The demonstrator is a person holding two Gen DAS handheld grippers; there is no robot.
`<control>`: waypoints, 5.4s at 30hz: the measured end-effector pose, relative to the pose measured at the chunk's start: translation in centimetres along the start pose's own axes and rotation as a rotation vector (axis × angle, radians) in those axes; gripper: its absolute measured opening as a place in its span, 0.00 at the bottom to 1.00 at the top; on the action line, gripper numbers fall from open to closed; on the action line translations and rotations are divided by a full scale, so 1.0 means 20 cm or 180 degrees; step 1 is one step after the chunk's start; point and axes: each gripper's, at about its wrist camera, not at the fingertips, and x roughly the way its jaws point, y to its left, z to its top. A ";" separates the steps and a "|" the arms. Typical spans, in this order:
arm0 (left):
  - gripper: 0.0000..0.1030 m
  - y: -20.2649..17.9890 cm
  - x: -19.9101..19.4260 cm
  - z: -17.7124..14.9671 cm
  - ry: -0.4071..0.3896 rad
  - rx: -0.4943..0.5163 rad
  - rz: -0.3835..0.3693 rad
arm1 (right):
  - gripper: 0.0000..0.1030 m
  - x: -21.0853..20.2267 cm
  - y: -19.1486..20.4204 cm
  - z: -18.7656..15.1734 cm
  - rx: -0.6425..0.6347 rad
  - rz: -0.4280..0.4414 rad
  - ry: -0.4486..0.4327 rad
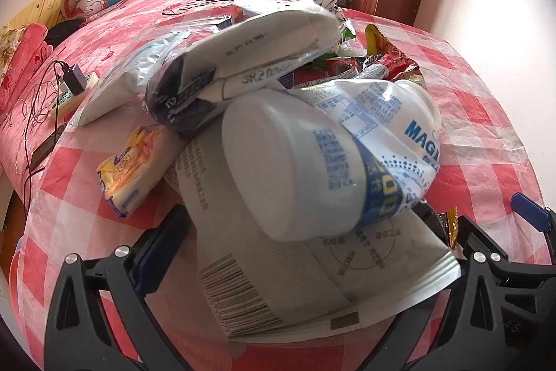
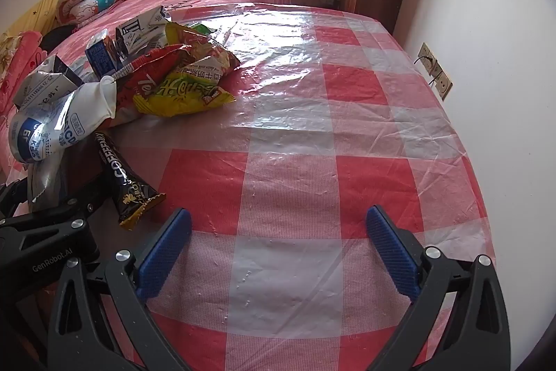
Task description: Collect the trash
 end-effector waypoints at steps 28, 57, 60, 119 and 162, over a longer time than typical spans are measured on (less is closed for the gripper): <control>0.96 0.00 0.00 0.00 0.0001 -0.0001 -0.0002 | 0.96 0.00 0.00 0.00 0.0000 0.0000 -0.0007; 0.96 0.00 -0.03 -0.01 0.0004 0.0085 -0.0065 | 0.96 -0.07 0.00 -0.09 -0.0051 0.0027 -0.0011; 0.96 -0.01 -0.04 -0.05 0.0002 0.0162 -0.0122 | 0.96 -0.10 0.02 -0.14 -0.0050 0.0032 -0.0013; 0.96 0.33 -0.93 -0.29 -0.0724 0.0157 -0.0232 | 0.96 -1.00 0.18 -0.27 -0.0053 0.0418 -0.0851; 0.96 0.45 -0.39 -0.23 0.0005 -0.0362 -0.1222 | 0.95 -0.26 0.06 0.06 0.0577 0.1436 -0.0116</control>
